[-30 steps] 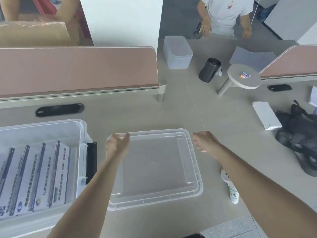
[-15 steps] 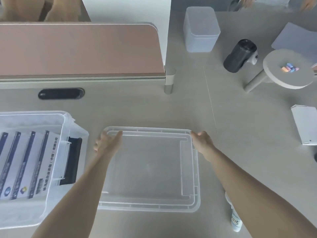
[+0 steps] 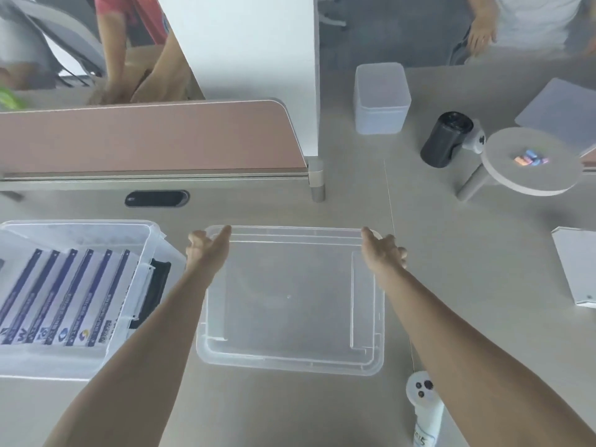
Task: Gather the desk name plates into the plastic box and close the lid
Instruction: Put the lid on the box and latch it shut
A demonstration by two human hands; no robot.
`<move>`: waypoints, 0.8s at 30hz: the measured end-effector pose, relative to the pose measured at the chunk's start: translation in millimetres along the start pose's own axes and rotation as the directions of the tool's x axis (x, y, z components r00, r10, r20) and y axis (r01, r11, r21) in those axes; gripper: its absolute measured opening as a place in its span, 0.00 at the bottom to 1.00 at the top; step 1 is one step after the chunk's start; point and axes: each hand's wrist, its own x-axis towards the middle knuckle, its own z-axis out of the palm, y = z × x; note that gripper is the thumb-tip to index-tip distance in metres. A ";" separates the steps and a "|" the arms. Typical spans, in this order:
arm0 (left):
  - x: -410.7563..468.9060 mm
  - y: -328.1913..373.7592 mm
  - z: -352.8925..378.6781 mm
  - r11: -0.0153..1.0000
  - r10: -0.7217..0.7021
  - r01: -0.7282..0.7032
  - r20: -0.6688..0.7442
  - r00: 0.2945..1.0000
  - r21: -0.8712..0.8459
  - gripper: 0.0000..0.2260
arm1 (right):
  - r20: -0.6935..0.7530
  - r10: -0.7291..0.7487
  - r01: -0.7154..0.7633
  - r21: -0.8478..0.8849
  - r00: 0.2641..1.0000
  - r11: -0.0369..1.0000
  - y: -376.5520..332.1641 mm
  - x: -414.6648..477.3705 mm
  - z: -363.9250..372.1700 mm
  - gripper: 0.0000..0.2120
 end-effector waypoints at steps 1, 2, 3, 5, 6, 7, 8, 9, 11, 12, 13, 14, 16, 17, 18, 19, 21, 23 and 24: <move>-5.6 4.8 -7.0 0.999 0.011 -0.012 -0.013 1.000 -0.036 0.33 | -0.005 -0.030 0.031 0.017 1.000 0.999 -4.6 -4.9 -6.0 0.33; -9.7 8.5 -13.7 0.997 0.017 -0.019 -0.030 0.999 -0.069 0.32 | -0.010 -0.059 0.059 0.042 0.998 0.997 -9.3 -9.7 -11.3 0.33; -14.1 12.1 -20.3 0.995 0.027 -0.031 -0.046 0.999 -0.094 0.32 | -0.017 -0.087 0.088 0.079 0.996 0.993 -14.1 -15.4 -16.0 0.33; -24.0 17.6 -31.4 0.991 0.055 -0.063 -0.065 0.996 -0.116 0.32 | -0.045 -0.128 0.134 0.170 0.991 0.976 -21.9 -28.2 -23.5 0.34; -28.4 18.9 -37.2 0.990 0.070 -0.078 -0.075 0.995 -0.120 0.33 | -0.064 -0.145 0.155 0.203 0.987 0.967 -24.4 -35.3 -26.7 0.35; -33.5 19.5 -43.2 0.987 0.088 -0.099 -0.087 0.992 -0.124 0.33 | -0.083 -0.165 0.180 0.224 0.983 0.958 -26.0 -43.5 -29.3 0.34; -36.8 17.4 -49.5 0.984 0.101 -0.113 -0.091 0.991 -0.136 0.33 | -0.102 -0.189 0.208 0.238 0.977 0.949 -26.4 -52.5 -31.3 0.33; -40.5 13.8 -55.7 0.980 0.120 -0.132 -0.091 0.989 -0.146 0.33 | -0.123 -0.210 0.234 0.241 0.970 0.942 -25.5 -61.9 -33.0 0.31; -47.0 2.8 -68.7 0.976 0.148 -0.158 -0.074 0.986 -0.152 0.32 | -0.162 -0.263 0.296 0.232 0.951 0.927 -20.4 -81.2 -34.7 0.28; -50.1 -4.2 -74.7 0.972 0.159 -0.168 -0.067 0.985 -0.163 0.30 | -0.176 -0.296 0.331 0.221 0.939 0.917 -16.1 -91.1 -34.7 0.27; -54.3 -11.0 -80.4 0.964 0.186 -0.195 -0.066 0.980 -0.180 0.28 | -0.183 -0.326 0.360 0.208 0.928 0.909 -10.5 -101.5 -34.4 0.26; -59.5 -18.0 -86.1 0.956 0.209 -0.218 -0.068 0.976 -0.197 0.25 | -0.188 -0.352 0.386 0.195 0.917 0.902 -4.1 -111.9 -33.7 0.25; -70.7 -33.8 -98.4 0.948 0.238 -0.245 -0.058 0.970 -0.204 0.24 | -0.194 -0.372 0.407 0.196 0.908 0.892 10.6 -134.4 -32.3 0.25; -75.9 -42.7 -105.0 0.943 0.252 -0.257 -0.053 0.966 -0.211 0.25 | -0.203 -0.373 0.412 0.208 0.906 0.887 19.2 -146.1 -32.0 0.25; -80.4 -52.3 -111.6 0.938 0.260 -0.262 -0.040 0.965 -0.227 0.26 | -0.218 -0.373 0.417 0.216 0.902 0.883 28.3 -157.7 -31.2 0.25; -85.0 -62.3 -117.0 0.925 0.287 -0.285 -0.028 0.957 -0.250 0.26 | -0.238 -0.377 0.428 0.216 0.895 0.878 37.8 -169.7 -30.3 0.24; -94.9 -77.9 -125.2 0.905 0.323 -0.315 -0.019 0.946 -0.286 0.25 | -0.280 -0.388 0.448 0.197 0.878 0.872 56.7 -190.8 -30.1 0.23; -106.3 -95.7 -134.1 0.893 0.339 -0.322 0.000 0.941 -0.315 0.25 | -0.309 -0.405 0.464 0.148 0.860 0.873 78.2 -214.7 -27.4 0.23; -114.0 -104.2 -139.0 0.893 0.340 -0.317 0.018 0.940 -0.319 0.25 | -0.316 -0.416 0.468 0.108 0.853 0.877 88.1 -227.0 -26.1 0.23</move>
